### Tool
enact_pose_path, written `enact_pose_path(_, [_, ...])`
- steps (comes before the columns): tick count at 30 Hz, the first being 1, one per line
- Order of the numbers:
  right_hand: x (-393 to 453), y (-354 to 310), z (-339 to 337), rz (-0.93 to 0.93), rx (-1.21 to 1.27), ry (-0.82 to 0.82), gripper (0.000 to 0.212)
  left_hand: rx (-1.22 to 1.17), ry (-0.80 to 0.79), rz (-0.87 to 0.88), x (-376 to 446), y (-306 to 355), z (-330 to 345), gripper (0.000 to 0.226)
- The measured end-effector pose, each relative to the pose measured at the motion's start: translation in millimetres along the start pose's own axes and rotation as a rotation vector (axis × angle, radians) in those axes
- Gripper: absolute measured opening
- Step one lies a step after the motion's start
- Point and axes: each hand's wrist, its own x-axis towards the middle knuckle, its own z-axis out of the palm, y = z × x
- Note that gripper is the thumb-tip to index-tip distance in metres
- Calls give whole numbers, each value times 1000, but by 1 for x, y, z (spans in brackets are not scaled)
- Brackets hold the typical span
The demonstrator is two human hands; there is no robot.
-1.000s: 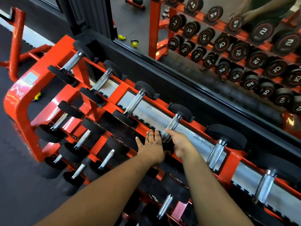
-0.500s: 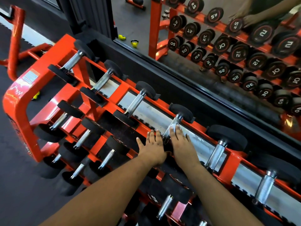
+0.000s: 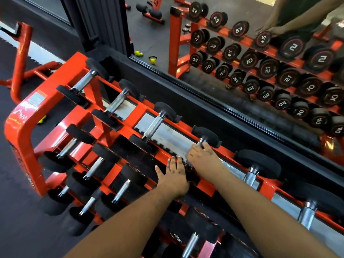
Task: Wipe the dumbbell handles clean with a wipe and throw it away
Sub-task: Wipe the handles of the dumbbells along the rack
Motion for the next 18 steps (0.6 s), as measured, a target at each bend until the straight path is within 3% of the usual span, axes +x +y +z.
enact_pose_path(4, [-16,16,12,-165,133,67,53,-2,1,7,0,0,0,96])
enact_pose_path(9, [-24,6,12,31,104,87,64,9,-9,-4,2,-1,2,99])
enact_pose_path(13, [-30,0,20,-173,153,97,64,-9,-3,13,1,-1,1,95])
enact_pose_path(18, [-19,6,16,-90,78,38,59,6,-1,0,1,0,1,100])
